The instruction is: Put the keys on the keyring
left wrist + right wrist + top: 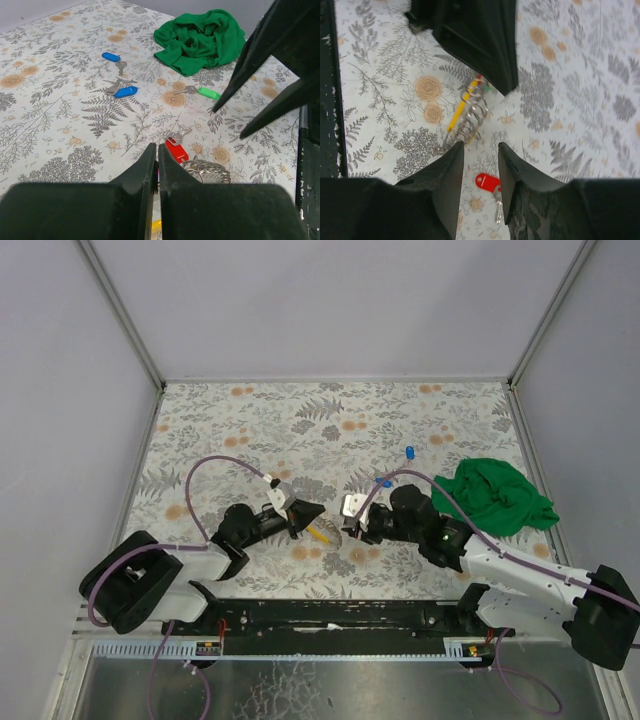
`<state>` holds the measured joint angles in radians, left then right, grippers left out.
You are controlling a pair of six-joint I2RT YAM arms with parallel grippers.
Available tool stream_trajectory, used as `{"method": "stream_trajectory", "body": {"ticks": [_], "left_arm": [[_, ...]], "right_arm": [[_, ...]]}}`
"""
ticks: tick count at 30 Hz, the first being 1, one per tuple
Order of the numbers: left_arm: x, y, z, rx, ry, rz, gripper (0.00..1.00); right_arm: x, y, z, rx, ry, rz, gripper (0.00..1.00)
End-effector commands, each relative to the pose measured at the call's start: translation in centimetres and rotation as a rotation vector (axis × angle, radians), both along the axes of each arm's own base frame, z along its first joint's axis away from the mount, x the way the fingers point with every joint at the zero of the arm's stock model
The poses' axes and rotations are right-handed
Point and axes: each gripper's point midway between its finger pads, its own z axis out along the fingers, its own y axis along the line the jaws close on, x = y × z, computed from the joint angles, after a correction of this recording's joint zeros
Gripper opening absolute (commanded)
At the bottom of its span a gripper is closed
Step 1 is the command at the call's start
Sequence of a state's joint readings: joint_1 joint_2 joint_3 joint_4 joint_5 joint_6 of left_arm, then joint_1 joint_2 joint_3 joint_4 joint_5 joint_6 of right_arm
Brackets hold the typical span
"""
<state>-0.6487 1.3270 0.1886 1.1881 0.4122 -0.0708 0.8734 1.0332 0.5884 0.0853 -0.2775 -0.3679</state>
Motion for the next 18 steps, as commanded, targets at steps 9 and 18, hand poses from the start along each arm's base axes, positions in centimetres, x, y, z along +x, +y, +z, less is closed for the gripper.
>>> {"method": "stream_trajectory", "body": {"ticks": [9, 18], "left_arm": [[0.5, -1.0, 1.2, -0.015, -0.009, -0.035, 0.00], [0.4, -1.3, 1.1, -0.010, 0.005, -0.054, 0.00]], "right_arm": [[-1.8, 4.8, 2.5, -0.084, -0.421, 0.364, 0.38], [-0.9, 6.0, 0.7, -0.238, -0.537, 0.385, 0.36]]}}
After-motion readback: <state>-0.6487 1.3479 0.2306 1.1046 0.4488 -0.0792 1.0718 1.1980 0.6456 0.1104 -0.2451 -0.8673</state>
